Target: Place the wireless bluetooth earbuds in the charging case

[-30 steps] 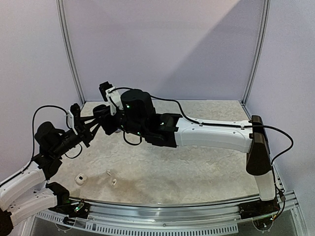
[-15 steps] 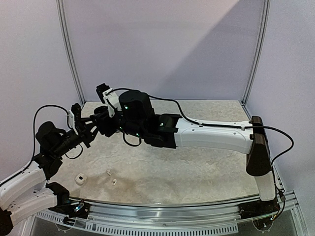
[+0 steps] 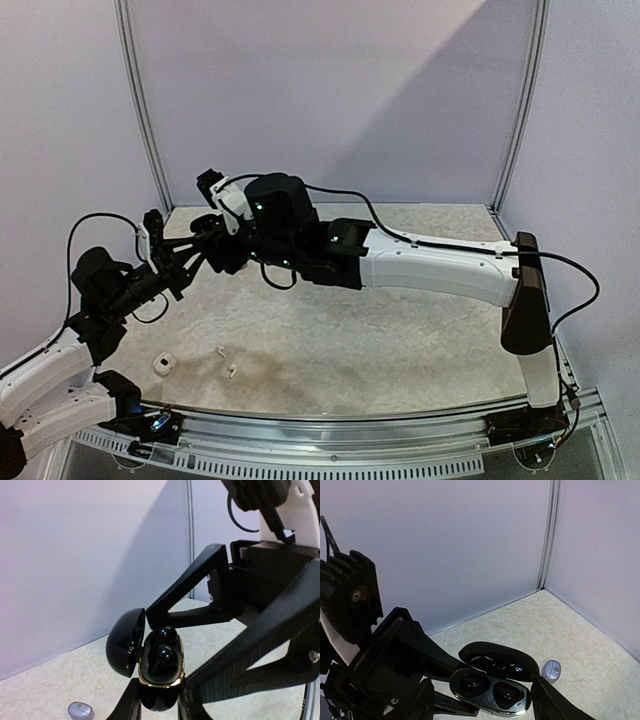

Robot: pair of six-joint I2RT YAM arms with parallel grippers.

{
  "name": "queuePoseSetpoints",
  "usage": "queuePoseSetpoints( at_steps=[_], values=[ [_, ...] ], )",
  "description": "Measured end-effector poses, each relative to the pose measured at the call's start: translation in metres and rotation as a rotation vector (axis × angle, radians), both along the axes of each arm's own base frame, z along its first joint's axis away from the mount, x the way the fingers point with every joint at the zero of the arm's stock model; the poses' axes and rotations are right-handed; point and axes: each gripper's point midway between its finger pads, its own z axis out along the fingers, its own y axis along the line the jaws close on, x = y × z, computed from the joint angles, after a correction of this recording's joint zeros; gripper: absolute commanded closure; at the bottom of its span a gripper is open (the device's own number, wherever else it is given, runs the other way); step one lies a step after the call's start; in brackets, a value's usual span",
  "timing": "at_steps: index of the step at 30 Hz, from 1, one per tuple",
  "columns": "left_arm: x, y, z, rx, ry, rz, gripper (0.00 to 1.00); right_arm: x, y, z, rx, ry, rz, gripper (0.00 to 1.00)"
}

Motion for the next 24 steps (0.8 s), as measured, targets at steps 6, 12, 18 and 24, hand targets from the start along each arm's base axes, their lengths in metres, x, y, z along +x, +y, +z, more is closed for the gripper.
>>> queuePoseSetpoints(
  at_steps=[6,12,18,24],
  values=[
    [0.003,0.0,-0.009,0.023,0.024,0.009,1.0,-0.015,-0.02,0.037,-0.008,-0.024,0.06,0.32],
    [-0.01,-0.014,-0.016,0.155,-0.029,-0.098,1.0,-0.024,-0.057,0.113,0.105,-0.037,0.039,0.33],
    [-0.037,-0.029,-0.021,0.412,-0.191,-0.28,1.0,0.008,-0.071,0.106,0.103,0.061,-0.088,0.36],
    [-0.05,-0.035,-0.035,0.512,-0.248,-0.386,1.0,0.028,-0.051,0.025,-0.036,0.173,-0.135,0.41]
  ],
)
